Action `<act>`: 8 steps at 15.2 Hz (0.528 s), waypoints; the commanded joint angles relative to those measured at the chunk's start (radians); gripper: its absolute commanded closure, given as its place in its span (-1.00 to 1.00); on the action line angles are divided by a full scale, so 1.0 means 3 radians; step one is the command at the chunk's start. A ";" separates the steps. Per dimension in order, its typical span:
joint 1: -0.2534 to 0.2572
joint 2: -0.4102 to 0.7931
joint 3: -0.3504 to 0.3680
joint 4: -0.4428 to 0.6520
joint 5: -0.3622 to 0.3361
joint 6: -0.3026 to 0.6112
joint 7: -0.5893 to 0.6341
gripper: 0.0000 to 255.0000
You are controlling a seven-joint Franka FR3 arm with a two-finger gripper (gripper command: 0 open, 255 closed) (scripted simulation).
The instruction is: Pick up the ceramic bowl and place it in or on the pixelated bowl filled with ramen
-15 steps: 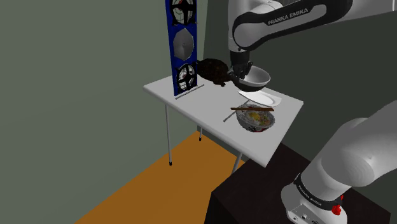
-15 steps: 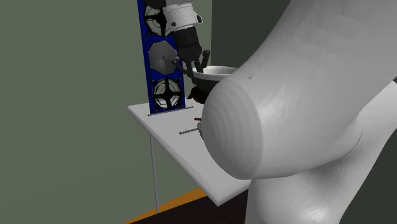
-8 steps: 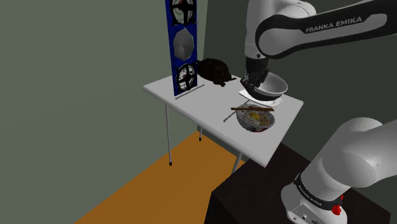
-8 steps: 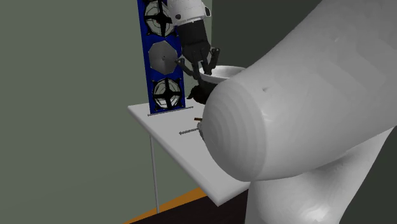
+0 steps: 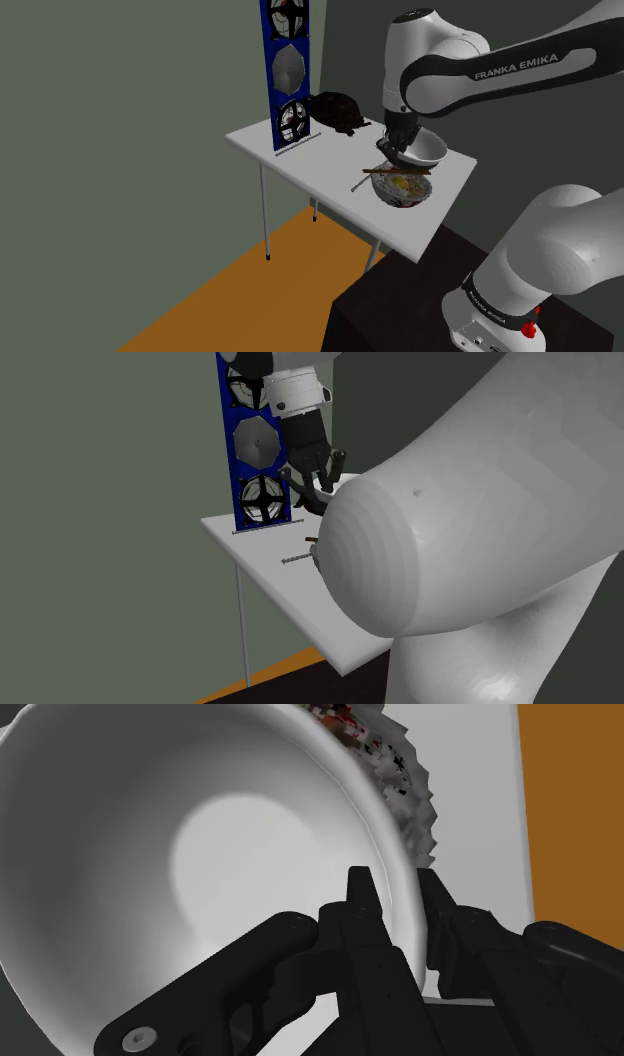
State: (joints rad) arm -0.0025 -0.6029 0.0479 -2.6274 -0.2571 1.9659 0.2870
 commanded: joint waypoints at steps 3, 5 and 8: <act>-0.0016 0.0077 -0.0008 -0.0134 -0.0035 0.0212 0.0044 1.00; -0.0023 0.0120 -0.0007 -0.0196 -0.0051 0.0313 0.0072 1.00; -0.0031 0.0171 -0.0006 -0.0260 -0.0070 0.0426 0.0103 1.00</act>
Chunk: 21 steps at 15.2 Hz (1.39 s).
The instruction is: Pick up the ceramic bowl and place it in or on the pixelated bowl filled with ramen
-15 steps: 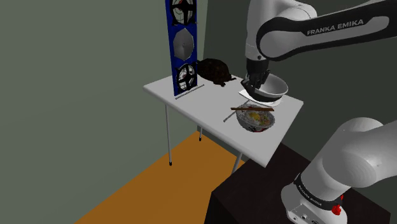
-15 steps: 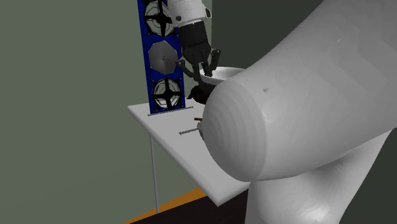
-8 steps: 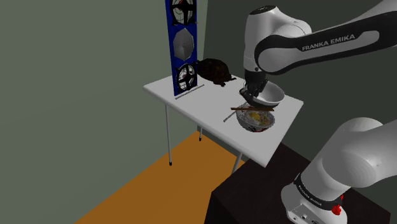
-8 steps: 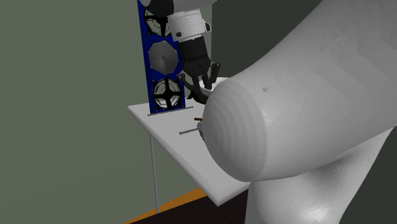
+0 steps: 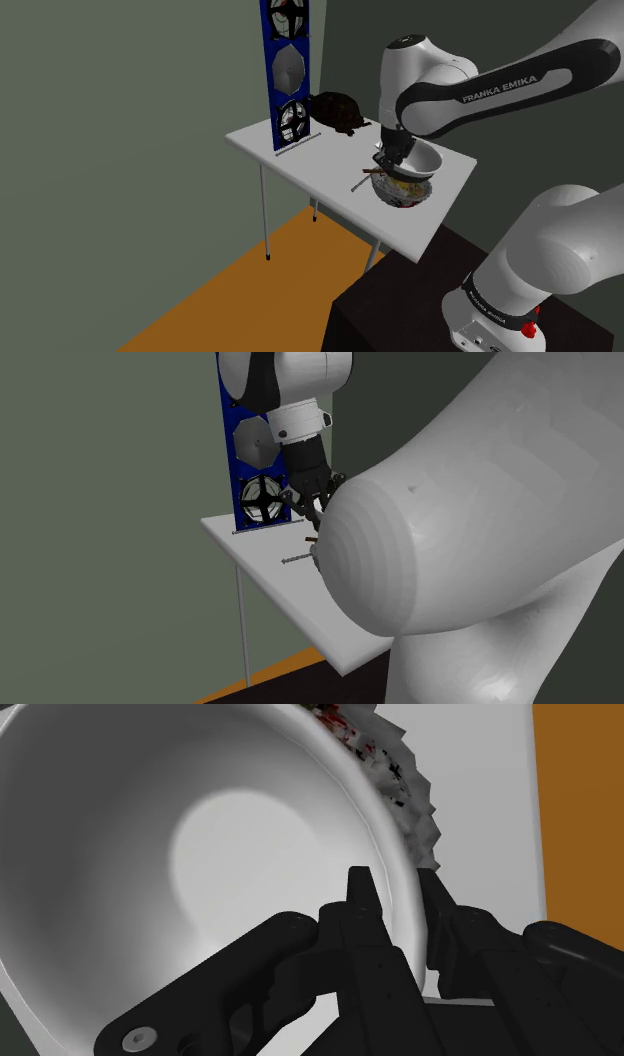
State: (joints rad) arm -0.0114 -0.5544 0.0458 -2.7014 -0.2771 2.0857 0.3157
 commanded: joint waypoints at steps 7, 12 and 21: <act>-0.0001 0.0010 0.0001 -0.0013 -0.0004 0.0027 0.0008 1.00; -0.0001 0.0010 0.0001 -0.0013 -0.0004 0.0027 0.0007 -1.00; 0.0073 -0.0141 0.0067 0.0305 0.0112 -0.0452 -0.0034 -1.00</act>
State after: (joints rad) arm 0.0097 -0.5968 0.0648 -2.6125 -0.2444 1.9536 0.3052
